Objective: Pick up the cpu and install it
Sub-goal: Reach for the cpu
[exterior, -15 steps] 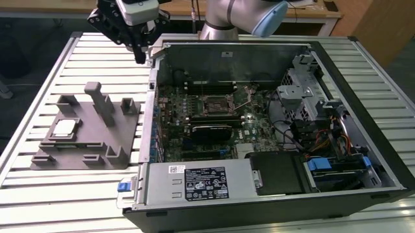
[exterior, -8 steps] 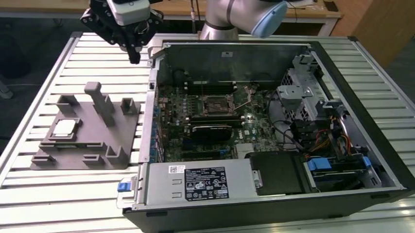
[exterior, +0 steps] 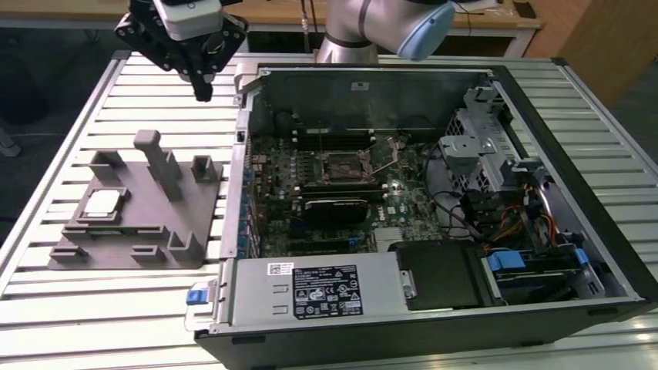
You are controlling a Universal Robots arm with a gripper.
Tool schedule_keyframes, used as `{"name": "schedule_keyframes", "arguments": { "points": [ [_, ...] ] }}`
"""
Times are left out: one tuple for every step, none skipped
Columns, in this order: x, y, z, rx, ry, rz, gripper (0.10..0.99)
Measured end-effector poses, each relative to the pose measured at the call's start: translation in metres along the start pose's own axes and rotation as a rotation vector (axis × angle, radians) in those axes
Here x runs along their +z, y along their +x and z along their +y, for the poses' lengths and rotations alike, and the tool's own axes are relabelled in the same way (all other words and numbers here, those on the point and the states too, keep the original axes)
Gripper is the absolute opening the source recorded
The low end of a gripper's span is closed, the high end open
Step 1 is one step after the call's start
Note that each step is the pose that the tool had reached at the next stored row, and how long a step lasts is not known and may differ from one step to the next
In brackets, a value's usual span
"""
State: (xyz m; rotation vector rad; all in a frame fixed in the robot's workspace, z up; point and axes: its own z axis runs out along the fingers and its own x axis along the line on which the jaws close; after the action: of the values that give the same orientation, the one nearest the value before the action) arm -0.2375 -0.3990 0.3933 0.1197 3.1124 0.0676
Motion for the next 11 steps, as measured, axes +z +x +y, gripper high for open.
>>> {"name": "schedule_keyframes", "arguments": {
  "points": [
    [0.0, 0.0014, -0.0001, 0.0, 0.0, -0.0001, 0.106],
    [-0.0001, 0.0029, -0.0002, 0.0, 0.0, -0.0001, 0.106],
    [-0.0001, 0.0045, -0.0003, 0.0, 0.0, 0.0, 0.106],
    [-0.0001, 0.0061, -0.0004, 0.0, 0.0, 0.0, 0.106],
    [-0.0002, 0.0077, -0.0006, 0.0, 0.0, 0.0, 0.106],
    [-0.0002, 0.0094, -0.0007, 0.0, 0.0, 0.0, 0.106],
    [-0.0003, 0.0111, -0.0009, 0.0, 0.0, 0.0, 0.106],
    [-0.0003, 0.0129, -0.001, 0.001, 0.0, -0.0001, 0.106],
    [-0.0003, 0.0146, -0.0011, 0.001, 0.0, -0.0001, 0.106],
    [-0.0004, 0.0164, -0.0012, 0.001, 0.0, 0.0, 0.106],
    [-0.0005, 0.0181, -0.0014, 0.001, 0.0, 0.0, 0.106]
  ]
}}
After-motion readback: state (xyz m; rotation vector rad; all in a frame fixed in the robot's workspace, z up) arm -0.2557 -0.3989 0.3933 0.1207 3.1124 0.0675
